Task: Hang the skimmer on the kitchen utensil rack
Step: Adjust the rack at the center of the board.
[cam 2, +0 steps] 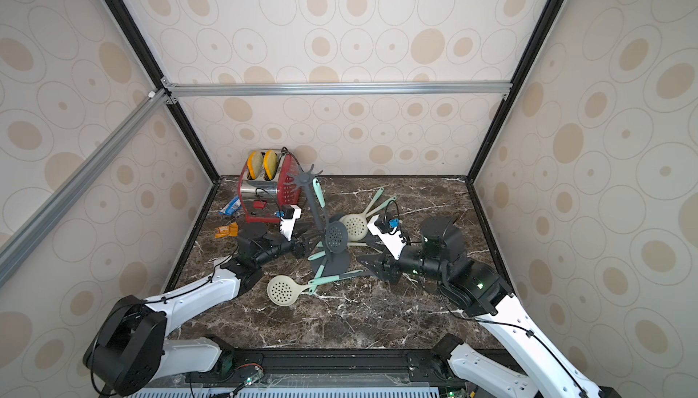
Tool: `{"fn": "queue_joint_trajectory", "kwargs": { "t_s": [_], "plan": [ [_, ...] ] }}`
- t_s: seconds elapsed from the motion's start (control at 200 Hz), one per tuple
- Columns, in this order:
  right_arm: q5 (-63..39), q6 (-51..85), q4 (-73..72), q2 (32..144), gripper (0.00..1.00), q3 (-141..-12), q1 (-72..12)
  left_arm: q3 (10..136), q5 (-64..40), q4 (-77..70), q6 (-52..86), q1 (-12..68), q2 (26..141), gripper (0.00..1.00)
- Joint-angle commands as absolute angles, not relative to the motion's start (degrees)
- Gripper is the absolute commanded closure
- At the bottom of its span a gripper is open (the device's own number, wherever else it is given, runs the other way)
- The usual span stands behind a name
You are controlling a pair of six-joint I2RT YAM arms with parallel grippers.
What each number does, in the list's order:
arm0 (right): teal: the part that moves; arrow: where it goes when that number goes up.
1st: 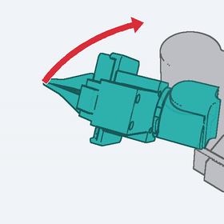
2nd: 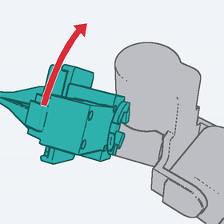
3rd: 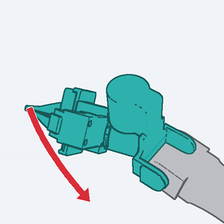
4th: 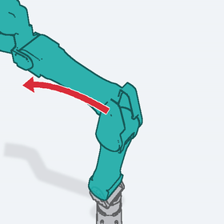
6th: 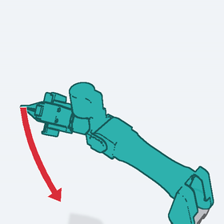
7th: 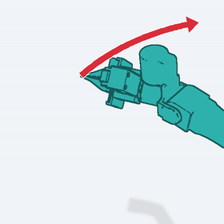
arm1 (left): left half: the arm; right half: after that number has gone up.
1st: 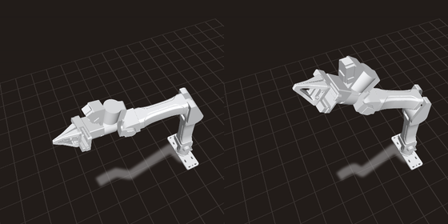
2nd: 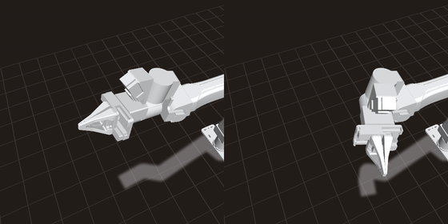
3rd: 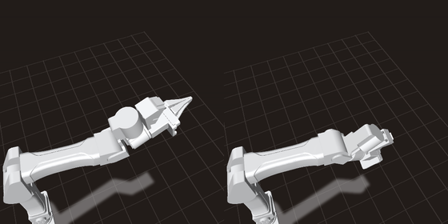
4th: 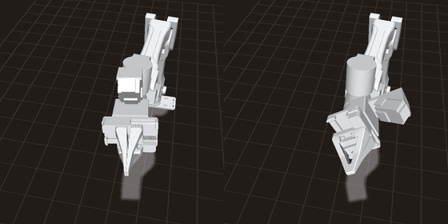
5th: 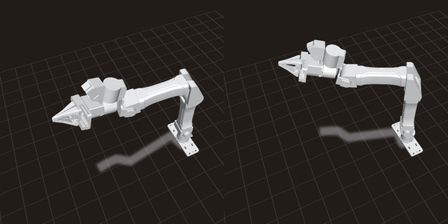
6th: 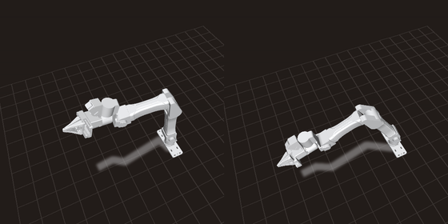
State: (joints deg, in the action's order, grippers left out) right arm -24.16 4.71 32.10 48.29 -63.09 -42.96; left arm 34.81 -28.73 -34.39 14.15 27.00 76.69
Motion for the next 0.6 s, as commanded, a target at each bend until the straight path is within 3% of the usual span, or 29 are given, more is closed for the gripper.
{"fn": "queue_joint_trajectory", "kwargs": {
  "t_s": [0.0,0.22,0.596],
  "plan": [
    [-24.99,5.51,33.0,48.2,0.48,-64.16,-43.15,37.68,-28.48,-37.27,12.13,26.91,78.4,0.41],
    [-25.39,6.19,33.23,48.05,0.48,-63.9,-43.17,39.74,-28.71,-36.1,10.98,26.76,80.0,0.44],
    [-25.59,6.73,33.18,48.15,0.49,-63.8,-43.2,44.56,-31.0,-32.79,9.7,25.08,82.3,0.6]
  ]
}}
